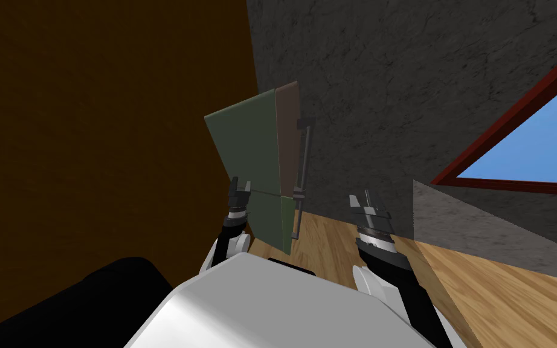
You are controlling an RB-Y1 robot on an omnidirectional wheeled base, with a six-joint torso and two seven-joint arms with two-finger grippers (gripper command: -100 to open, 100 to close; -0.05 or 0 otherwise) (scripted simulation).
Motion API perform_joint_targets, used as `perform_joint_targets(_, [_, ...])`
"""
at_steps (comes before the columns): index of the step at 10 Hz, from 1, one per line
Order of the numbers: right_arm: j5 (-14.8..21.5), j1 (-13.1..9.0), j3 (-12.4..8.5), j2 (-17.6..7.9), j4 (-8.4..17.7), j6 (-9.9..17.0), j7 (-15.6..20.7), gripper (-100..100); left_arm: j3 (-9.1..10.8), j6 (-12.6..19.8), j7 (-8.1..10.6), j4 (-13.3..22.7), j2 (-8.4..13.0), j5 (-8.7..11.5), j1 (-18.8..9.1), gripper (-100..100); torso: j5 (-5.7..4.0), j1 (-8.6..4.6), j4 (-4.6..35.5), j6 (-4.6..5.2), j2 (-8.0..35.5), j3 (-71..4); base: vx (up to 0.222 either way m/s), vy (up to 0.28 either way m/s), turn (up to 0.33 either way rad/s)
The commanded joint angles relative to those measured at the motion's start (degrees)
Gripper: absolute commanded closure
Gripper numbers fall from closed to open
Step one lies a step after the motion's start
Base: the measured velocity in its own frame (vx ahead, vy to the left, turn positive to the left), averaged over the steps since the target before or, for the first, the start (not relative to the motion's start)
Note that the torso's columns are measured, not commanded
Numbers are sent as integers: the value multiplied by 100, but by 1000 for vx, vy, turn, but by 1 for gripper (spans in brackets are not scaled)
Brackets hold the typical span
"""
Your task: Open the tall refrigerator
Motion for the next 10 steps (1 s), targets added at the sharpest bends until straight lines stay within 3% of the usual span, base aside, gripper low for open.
perform_joint_targets(1, [0,0,0,0,0,0,0,0,0,0,0,0,0,0,0,0,0,0,235,0,232,-467,0,0,0])
perform_joint_targets(9, [0,0,0,0,-2,-1,0,0,0,-1,0,-2,0,0,0,0,0,0,3537,0,3539,-7073,0,0,0])
perform_joint_targets(10, [0,0,0,0,-2,-1,0,0,-1,56,2,-20,260,-1,-26,-100,0,0,3960,0,3962,-7919,6,-5,2])
